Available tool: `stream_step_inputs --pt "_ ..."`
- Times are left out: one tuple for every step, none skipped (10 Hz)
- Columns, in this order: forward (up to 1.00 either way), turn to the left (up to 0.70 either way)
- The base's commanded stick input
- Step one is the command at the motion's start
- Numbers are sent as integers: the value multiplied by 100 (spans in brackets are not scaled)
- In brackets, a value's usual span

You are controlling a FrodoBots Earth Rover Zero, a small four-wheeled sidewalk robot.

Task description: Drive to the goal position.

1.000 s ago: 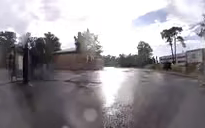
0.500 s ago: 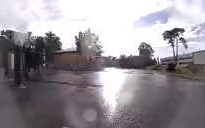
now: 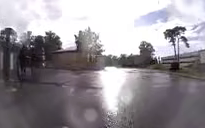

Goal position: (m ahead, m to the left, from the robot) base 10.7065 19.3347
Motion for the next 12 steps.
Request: stream_step_inputs --pt "85 0" --pt "85 0" --pt "85 0" --pt "85 0" --pt "85 0" --pt "85 0" --pt "85 0" --pt "85 0" --pt "85 0" --pt "85 0" --pt "85 0" --pt "85 0"
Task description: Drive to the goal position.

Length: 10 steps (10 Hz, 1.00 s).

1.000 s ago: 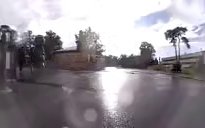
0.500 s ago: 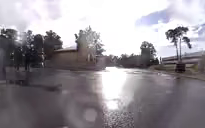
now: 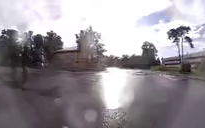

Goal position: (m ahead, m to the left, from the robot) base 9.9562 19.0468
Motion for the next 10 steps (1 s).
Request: stream_step_inputs --pt "85 0" --pt "85 0" --pt "85 0" --pt "85 0" --pt "85 0" --pt "85 0" --pt "85 0" --pt "85 0" --pt "85 0" --pt "85 0"
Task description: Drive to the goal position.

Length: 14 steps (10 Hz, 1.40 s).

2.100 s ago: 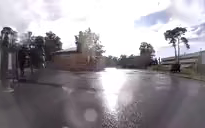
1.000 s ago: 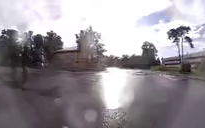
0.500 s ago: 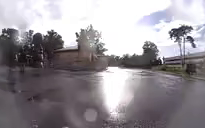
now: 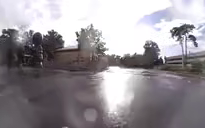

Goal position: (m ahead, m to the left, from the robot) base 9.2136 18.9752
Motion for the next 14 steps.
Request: stream_step_inputs --pt "85 0" --pt "85 0" --pt "85 0" --pt "85 0" --pt "85 0" --pt "85 0" --pt "85 0" --pt "85 0" --pt "85 0" --pt "85 0" --pt "85 0" --pt "85 6" --pt "85 34" --pt "85 34"
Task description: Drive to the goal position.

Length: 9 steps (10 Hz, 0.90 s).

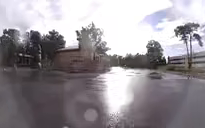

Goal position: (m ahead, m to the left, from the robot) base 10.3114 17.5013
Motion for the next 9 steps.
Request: stream_step_inputs --pt "85 34" --pt "85 34" --pt "85 34" --pt "85 34" --pt "85 34" --pt "85 34" --pt "85 34" --pt "85 34" --pt "85 12"
